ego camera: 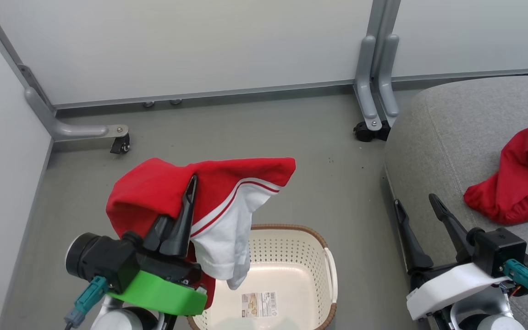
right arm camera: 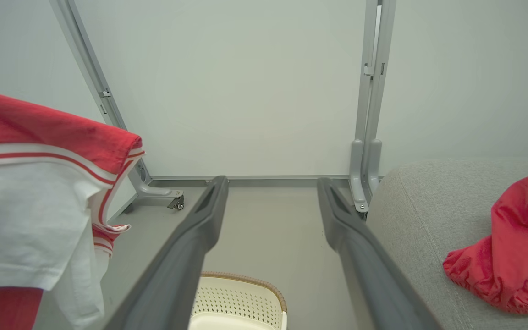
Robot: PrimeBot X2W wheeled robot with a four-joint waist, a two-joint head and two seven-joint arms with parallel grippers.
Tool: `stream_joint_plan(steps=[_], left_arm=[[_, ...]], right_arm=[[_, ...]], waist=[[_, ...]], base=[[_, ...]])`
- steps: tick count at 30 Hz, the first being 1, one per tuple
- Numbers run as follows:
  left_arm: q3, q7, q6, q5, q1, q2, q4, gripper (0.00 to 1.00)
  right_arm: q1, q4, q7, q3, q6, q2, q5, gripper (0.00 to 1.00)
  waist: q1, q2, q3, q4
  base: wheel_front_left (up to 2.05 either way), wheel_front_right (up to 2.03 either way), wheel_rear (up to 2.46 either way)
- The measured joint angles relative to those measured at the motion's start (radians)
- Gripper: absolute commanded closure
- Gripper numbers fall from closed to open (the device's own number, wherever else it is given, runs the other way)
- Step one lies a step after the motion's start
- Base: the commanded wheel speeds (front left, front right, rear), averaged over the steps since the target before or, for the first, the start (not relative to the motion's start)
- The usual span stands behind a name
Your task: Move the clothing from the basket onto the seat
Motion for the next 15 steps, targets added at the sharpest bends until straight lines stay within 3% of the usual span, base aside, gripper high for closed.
stream_joint_plan(steps=[15], left_arm=[[-0.013,-0.001,0.004,-0.003,-0.001,0.004,0.0,1.0]], right_arm=[[-0.001,0.012,0.012,0.04,0.0,-0.004,0.019,0.0]], waist=[[0.0,0.0,-0.005,0.005]], base=[[0.0,0.0,0.0]])
